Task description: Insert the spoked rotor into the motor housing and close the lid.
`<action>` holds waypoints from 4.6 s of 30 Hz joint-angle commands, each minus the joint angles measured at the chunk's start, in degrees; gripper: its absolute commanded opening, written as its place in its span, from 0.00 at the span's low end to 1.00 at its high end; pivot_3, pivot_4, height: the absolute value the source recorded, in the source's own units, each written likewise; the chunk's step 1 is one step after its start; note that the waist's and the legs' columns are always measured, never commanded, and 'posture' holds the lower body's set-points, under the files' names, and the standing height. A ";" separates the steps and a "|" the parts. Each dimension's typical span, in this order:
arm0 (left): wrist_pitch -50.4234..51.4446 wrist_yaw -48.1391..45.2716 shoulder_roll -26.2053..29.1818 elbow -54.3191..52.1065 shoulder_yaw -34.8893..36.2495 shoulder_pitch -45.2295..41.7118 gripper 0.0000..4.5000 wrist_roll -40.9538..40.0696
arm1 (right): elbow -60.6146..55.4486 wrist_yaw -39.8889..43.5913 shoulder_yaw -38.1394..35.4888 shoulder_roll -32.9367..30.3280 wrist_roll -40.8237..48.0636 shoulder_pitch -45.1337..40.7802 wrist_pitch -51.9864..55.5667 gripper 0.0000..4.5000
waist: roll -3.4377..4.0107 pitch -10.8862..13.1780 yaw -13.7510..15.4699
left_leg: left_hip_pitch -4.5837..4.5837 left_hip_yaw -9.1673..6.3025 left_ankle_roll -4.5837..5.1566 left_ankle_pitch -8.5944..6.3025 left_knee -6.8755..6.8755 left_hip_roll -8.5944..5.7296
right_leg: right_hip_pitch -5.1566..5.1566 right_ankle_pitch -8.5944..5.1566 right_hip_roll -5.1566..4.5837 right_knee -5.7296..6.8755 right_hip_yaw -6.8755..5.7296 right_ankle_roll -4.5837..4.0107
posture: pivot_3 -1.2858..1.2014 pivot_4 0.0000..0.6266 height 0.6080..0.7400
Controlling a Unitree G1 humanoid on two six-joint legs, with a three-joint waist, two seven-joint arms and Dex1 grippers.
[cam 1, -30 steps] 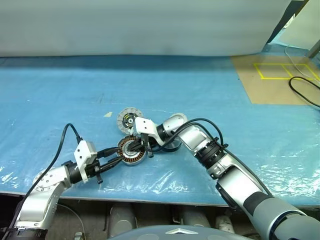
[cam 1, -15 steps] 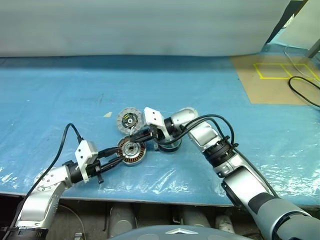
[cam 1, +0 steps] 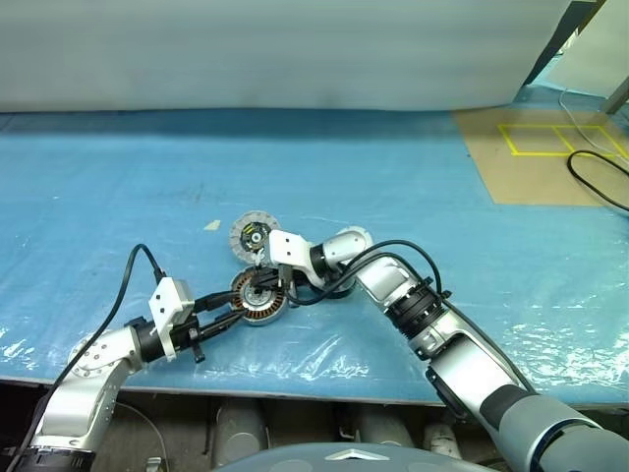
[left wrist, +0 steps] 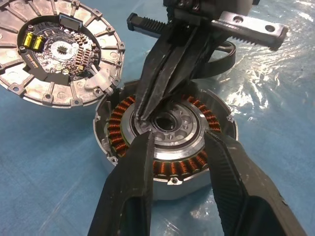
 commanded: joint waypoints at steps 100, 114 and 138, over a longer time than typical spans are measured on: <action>-0.03 0.93 1.01 -2.60 -0.02 0.24 0.38 -0.34 | -10.27 3.36 -5.71 -1.53 14.12 -1.72 17.93 0.00 | -0.03 0.00 0.14 | -0.01 0.00 0.00 0.00 -0.09 0.01 | -0.01 0.01 0.02 -0.03 -0.02 -0.01 | 0.52 0.24 1.00; -0.13 1.14 0.90 -3.17 0.19 0.71 0.38 -0.82 | -11.72 5.21 -8.51 -3.73 15.52 -3.11 17.45 0.00 | -0.02 0.01 0.10 | -0.01 0.00 0.01 0.00 0.00 0.00 | -0.01 0.01 0.01 0.01 0.00 -0.01 | 0.52 0.24 1.00; 0.06 1.49 -1.74 -4.15 -5.06 -1.74 0.38 -0.23 | -2.54 27.86 -5.03 -21.90 10.62 -16.56 15.69 0.69 | 0.04 0.01 0.24 | -0.15 0.04 0.26 -0.06 0.27 0.00 | -0.08 0.02 0.02 0.15 0.06 -0.05 | 0.52 0.24 1.00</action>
